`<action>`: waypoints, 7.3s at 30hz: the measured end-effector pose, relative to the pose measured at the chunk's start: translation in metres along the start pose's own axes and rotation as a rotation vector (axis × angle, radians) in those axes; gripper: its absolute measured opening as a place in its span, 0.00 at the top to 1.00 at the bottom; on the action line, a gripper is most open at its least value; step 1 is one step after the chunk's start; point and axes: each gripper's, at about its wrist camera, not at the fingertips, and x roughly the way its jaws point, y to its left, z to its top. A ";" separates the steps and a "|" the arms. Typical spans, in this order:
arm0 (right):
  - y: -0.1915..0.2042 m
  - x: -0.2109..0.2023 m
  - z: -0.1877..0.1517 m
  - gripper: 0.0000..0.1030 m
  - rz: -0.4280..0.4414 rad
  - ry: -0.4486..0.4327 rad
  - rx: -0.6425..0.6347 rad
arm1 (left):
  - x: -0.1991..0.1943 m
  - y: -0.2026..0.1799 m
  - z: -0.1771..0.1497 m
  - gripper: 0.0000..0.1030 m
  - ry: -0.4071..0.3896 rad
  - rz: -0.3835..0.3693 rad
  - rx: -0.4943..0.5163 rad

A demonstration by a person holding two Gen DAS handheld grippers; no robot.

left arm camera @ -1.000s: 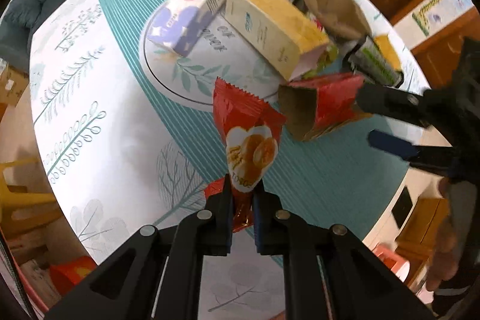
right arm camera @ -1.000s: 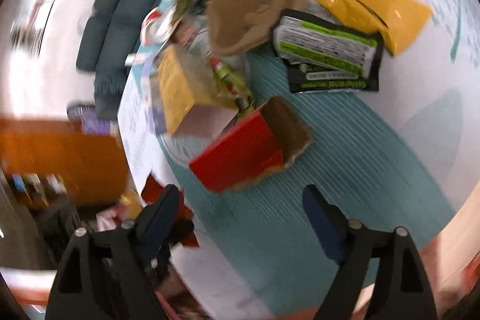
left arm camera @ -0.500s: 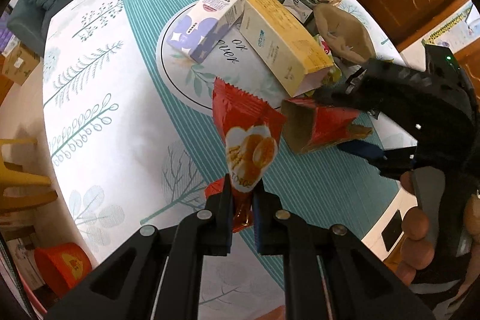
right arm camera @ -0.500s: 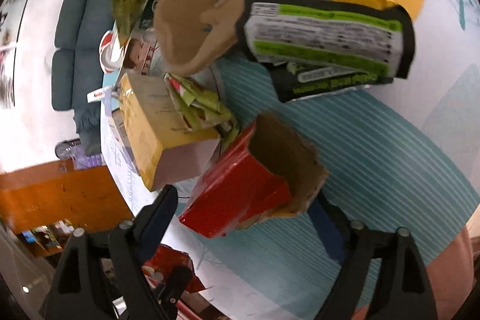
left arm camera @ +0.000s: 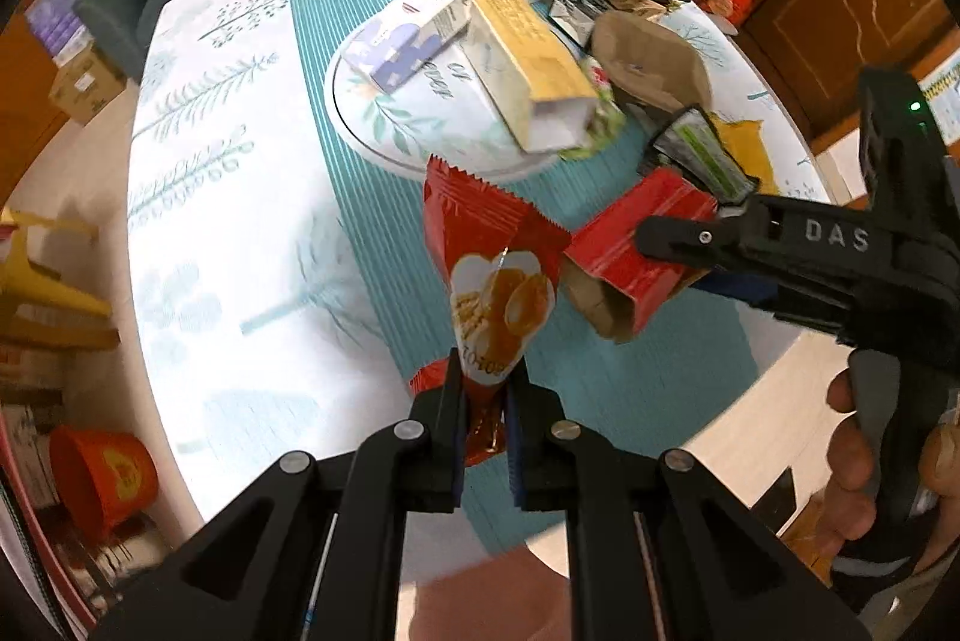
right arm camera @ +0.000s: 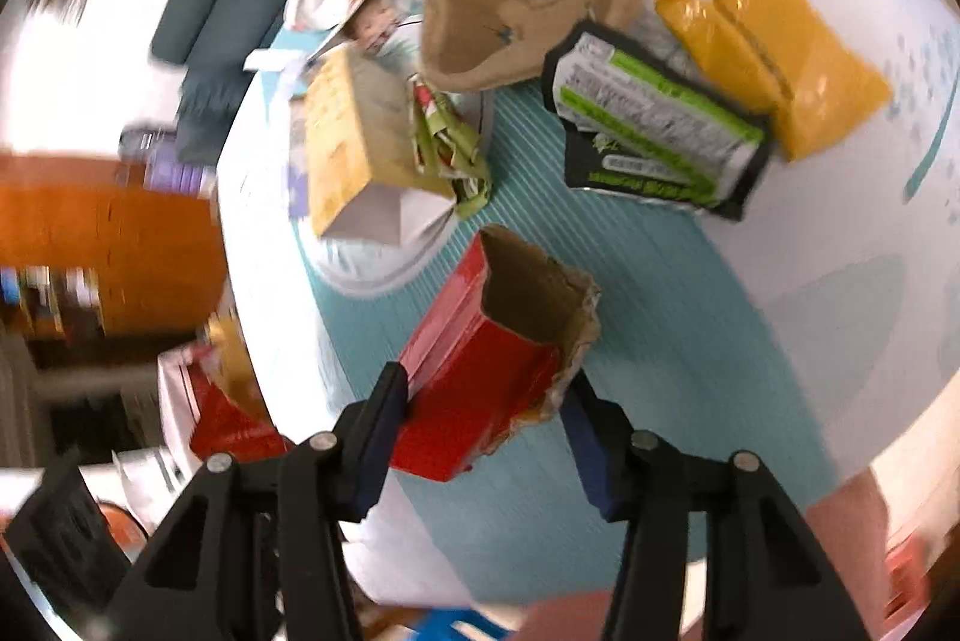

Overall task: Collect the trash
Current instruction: 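Grasp the red box with the right tool while the left tool holds the red bag, then carry both items over the trash bin and open both tools to drop them, then raise both tools back toward the table, then grasp the green-black packet with the left tool while the right tool grasps the yellow bag, then carry both packets over the trash bin and open both tools to drop them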

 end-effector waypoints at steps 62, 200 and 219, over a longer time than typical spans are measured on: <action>-0.323 0.179 -0.102 0.36 -0.225 0.222 -0.514 | 0.331 -0.138 -0.231 0.24 0.026 0.010 -0.474; -0.077 -0.141 -0.157 0.83 -0.071 0.023 -0.821 | -0.041 -0.151 -0.203 0.89 -0.129 0.085 -0.345; -0.205 0.035 -0.160 0.82 -0.192 0.198 -0.717 | 0.172 -0.155 -0.235 0.89 -0.064 -0.010 -0.425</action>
